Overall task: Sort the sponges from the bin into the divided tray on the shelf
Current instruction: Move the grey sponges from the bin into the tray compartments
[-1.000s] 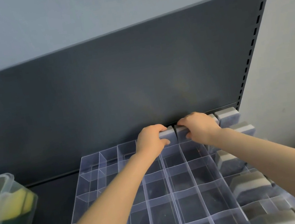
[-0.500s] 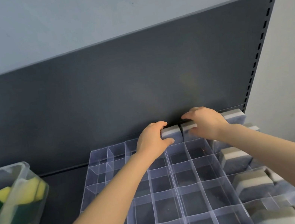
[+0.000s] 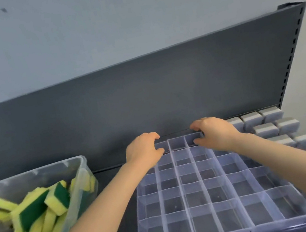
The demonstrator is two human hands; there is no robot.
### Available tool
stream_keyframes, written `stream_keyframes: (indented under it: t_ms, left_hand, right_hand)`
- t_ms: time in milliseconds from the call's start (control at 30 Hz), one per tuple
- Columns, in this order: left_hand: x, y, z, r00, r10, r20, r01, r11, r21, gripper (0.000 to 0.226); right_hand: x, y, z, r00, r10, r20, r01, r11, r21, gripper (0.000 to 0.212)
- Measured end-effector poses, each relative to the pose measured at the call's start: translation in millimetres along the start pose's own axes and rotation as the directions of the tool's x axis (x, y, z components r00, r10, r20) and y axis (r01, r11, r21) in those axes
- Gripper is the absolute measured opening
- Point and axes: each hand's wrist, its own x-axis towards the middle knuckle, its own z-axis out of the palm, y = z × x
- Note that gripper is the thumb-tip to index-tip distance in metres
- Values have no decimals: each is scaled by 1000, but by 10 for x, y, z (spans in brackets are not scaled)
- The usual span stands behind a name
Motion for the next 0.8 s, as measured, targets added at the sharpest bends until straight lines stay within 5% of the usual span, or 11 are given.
stream_keyframes:
  t_ms: [467, 800]
  left_hand:
    - [-1173, -1879, -721, 992, -124, -20, 126, 984, 122, 38]
    - [-1549, -2910, -1080, 970, -240, -36, 241, 970, 32, 38]
  right_hand:
    - [-226, -2013, 415, 995, -101, 17, 101, 995, 11, 44]
    - [31, -3110, 695, 968, -250, 27, 246, 964, 100, 36]
